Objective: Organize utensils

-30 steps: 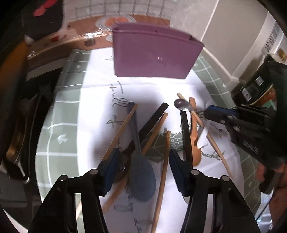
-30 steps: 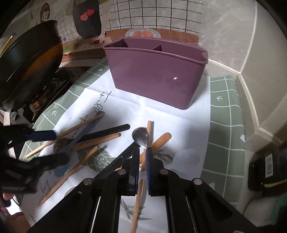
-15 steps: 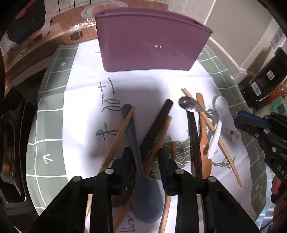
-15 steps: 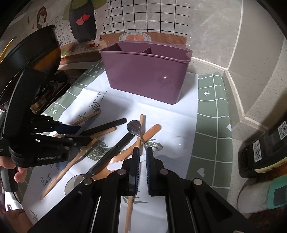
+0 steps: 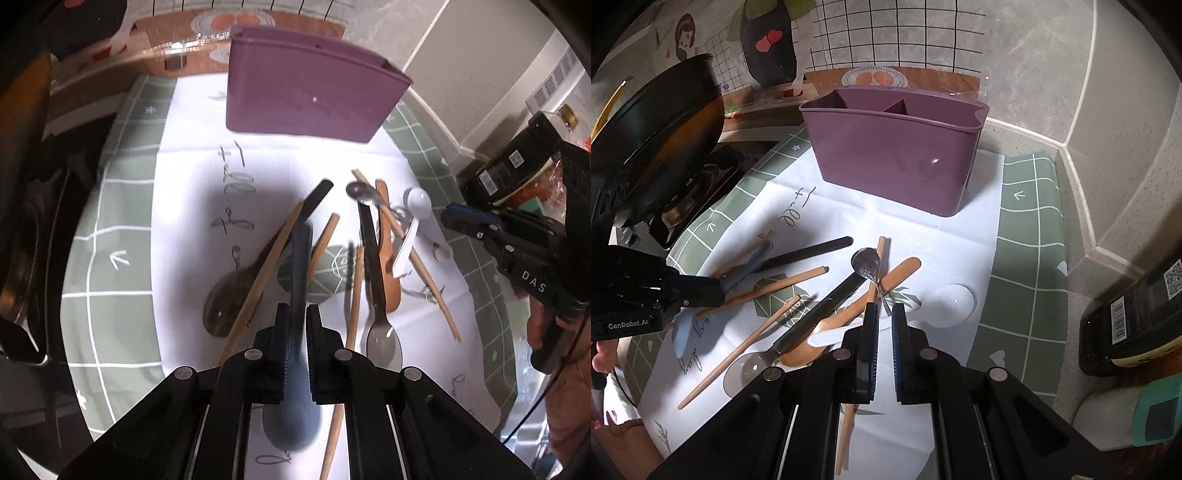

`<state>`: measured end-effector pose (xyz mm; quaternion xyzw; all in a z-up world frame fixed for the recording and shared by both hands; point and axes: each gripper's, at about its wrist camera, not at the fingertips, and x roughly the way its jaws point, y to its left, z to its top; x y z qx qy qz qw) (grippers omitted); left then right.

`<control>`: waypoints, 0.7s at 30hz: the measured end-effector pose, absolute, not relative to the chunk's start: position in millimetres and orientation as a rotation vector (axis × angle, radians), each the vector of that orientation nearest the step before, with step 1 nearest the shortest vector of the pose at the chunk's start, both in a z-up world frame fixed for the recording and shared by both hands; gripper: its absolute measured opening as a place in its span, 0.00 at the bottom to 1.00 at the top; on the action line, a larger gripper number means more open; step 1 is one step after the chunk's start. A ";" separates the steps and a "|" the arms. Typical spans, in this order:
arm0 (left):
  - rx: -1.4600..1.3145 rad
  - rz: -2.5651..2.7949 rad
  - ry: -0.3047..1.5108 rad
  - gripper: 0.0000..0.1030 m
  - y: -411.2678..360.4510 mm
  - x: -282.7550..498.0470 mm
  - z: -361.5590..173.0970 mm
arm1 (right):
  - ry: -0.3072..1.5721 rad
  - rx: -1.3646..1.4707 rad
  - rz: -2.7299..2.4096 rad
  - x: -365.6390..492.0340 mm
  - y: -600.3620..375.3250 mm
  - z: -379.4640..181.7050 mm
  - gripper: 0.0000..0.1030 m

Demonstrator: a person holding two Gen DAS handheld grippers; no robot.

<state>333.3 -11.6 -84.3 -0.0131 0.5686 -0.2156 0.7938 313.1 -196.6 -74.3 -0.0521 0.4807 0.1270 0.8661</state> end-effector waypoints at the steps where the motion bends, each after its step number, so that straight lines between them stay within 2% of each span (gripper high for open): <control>1: -0.017 -0.463 1.235 0.10 -13.2 333.8 -86.8 | 1.010 -0.106 0.268 312.9 -197.1 -75.2 0.06; 13: 0.063 -0.453 1.334 0.13 -38.8 371.6 -99.1 | 1.014 -0.093 0.306 304.7 -196.4 -77.0 0.06; 17: 0.082 -0.474 1.362 0.21 -49.8 378.7 -102.8 | 1.017 -0.104 0.318 302.3 -197.9 -77.1 0.06; 21: 0.082 -0.464 1.374 0.22 -57.5 386.8 -107.8 | 1.019 -0.091 0.320 301.1 -201.7 -76.6 0.06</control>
